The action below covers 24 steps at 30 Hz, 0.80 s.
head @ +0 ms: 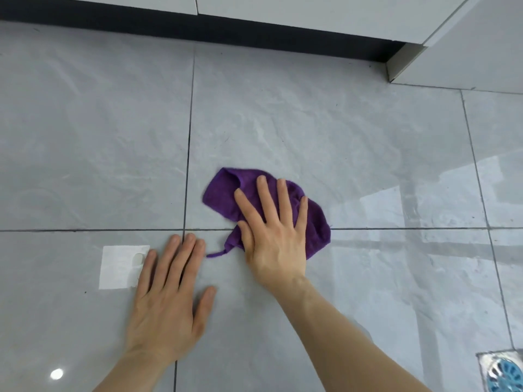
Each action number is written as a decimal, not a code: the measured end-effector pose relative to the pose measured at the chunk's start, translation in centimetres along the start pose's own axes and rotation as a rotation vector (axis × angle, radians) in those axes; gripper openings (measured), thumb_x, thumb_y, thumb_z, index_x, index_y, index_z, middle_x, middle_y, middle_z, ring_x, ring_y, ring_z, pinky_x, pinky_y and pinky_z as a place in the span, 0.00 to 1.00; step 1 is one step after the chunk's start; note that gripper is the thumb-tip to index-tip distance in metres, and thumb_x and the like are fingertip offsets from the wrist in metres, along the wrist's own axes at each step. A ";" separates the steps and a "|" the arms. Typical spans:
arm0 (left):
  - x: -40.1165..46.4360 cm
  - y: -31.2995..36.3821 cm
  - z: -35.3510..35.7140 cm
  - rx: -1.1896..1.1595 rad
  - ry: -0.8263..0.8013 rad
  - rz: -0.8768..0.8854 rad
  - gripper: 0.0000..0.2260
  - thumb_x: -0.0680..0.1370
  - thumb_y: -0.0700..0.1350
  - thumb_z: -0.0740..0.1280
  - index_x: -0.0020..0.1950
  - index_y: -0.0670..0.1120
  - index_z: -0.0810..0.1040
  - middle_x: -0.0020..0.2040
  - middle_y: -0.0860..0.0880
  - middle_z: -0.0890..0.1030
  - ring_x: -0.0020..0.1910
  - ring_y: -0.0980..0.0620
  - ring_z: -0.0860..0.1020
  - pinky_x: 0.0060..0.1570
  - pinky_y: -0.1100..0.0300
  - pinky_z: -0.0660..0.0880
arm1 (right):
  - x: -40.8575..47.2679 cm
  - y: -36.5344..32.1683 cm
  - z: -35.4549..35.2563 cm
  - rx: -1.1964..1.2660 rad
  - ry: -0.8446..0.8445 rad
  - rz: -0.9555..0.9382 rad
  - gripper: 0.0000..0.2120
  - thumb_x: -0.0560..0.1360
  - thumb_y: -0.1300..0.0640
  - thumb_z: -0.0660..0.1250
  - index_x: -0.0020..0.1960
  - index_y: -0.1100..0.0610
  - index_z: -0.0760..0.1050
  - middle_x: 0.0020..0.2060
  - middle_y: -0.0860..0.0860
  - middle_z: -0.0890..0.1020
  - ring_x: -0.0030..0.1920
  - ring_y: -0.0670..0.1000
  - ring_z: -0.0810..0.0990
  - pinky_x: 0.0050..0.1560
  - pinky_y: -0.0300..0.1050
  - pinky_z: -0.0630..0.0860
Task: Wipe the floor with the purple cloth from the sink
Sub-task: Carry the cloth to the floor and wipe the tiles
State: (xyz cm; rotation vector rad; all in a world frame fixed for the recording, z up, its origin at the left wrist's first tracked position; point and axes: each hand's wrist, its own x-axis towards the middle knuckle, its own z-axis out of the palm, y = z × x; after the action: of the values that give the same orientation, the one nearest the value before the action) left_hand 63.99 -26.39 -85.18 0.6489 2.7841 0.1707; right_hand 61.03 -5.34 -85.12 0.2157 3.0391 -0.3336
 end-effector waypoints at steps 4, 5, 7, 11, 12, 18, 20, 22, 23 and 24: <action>-3.3 0.5 0.3 0.023 0.014 0.033 0.34 0.80 0.59 0.54 0.82 0.44 0.56 0.83 0.47 0.59 0.83 0.47 0.54 0.78 0.38 0.58 | -9.5 -1.1 0.0 0.018 -0.031 -0.053 0.26 0.84 0.45 0.56 0.80 0.41 0.55 0.82 0.48 0.55 0.82 0.57 0.47 0.76 0.70 0.51; -3.3 0.3 0.5 0.013 0.000 0.029 0.34 0.80 0.59 0.54 0.82 0.44 0.57 0.83 0.47 0.59 0.83 0.46 0.54 0.78 0.38 0.58 | -11.3 -1.3 0.6 0.031 -0.047 -0.067 0.27 0.83 0.45 0.57 0.80 0.41 0.55 0.82 0.48 0.55 0.82 0.57 0.47 0.76 0.70 0.52; -3.2 0.2 0.7 0.017 0.012 0.029 0.34 0.80 0.59 0.54 0.82 0.44 0.56 0.83 0.47 0.59 0.83 0.46 0.54 0.78 0.38 0.58 | -15.1 -1.4 1.3 0.048 -0.053 -0.096 0.28 0.82 0.45 0.60 0.80 0.41 0.56 0.81 0.48 0.57 0.82 0.58 0.50 0.75 0.71 0.56; -3.9 0.6 0.9 0.028 0.007 0.012 0.34 0.79 0.59 0.53 0.83 0.45 0.55 0.84 0.47 0.57 0.84 0.47 0.53 0.80 0.39 0.55 | -20.1 -1.0 1.7 -0.016 -0.075 -0.137 0.27 0.80 0.44 0.62 0.78 0.42 0.62 0.80 0.49 0.62 0.80 0.59 0.57 0.72 0.71 0.62; -3.8 0.5 1.0 0.021 0.002 0.011 0.34 0.79 0.59 0.53 0.83 0.45 0.54 0.84 0.47 0.57 0.84 0.47 0.52 0.80 0.39 0.55 | -20.3 -0.8 1.7 -0.004 -0.084 -0.143 0.27 0.81 0.44 0.61 0.78 0.42 0.62 0.80 0.49 0.62 0.80 0.59 0.57 0.72 0.71 0.62; -1.6 0.3 0.4 0.007 0.045 -0.007 0.34 0.80 0.58 0.53 0.83 0.46 0.54 0.84 0.48 0.56 0.84 0.48 0.52 0.81 0.41 0.53 | -17.4 -0.1 -0.9 0.169 -0.051 -0.058 0.34 0.77 0.37 0.66 0.79 0.46 0.61 0.80 0.50 0.61 0.80 0.56 0.58 0.75 0.63 0.62; -1.1 0.1 0.3 0.021 0.049 0.007 0.34 0.80 0.58 0.53 0.83 0.46 0.54 0.84 0.48 0.56 0.84 0.48 0.51 0.81 0.41 0.52 | -17.1 0.1 -1.9 0.162 -0.068 -0.023 0.41 0.72 0.32 0.68 0.79 0.46 0.60 0.80 0.51 0.61 0.80 0.57 0.59 0.77 0.61 0.58; -0.6 -0.3 0.1 0.026 0.062 0.011 0.34 0.80 0.58 0.53 0.83 0.46 0.54 0.84 0.48 0.56 0.84 0.48 0.51 0.81 0.41 0.51 | -17.0 0.4 -1.8 0.118 -0.114 -0.077 0.40 0.72 0.30 0.67 0.79 0.44 0.60 0.80 0.50 0.62 0.78 0.58 0.62 0.75 0.63 0.62; -0.5 -0.5 0.1 0.023 0.064 0.009 0.34 0.80 0.58 0.53 0.83 0.46 0.54 0.84 0.48 0.56 0.84 0.48 0.51 0.81 0.41 0.51 | -16.9 0.6 -1.5 0.089 -0.123 -0.106 0.37 0.74 0.32 0.66 0.78 0.43 0.62 0.79 0.50 0.64 0.76 0.58 0.65 0.73 0.62 0.65; -0.4 -0.5 0.1 0.019 0.063 0.005 0.34 0.80 0.58 0.54 0.83 0.46 0.54 0.84 0.48 0.56 0.84 0.48 0.51 0.81 0.41 0.51 | -16.7 0.8 -1.1 0.063 -0.109 -0.127 0.33 0.75 0.34 0.66 0.76 0.44 0.65 0.77 0.51 0.68 0.73 0.58 0.69 0.69 0.61 0.69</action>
State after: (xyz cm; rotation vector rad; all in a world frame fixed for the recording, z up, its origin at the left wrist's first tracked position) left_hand 64.18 -27.01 -85.30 0.6655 2.8477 0.1693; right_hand 77.59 -6.52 -82.69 0.0069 2.9439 -0.4347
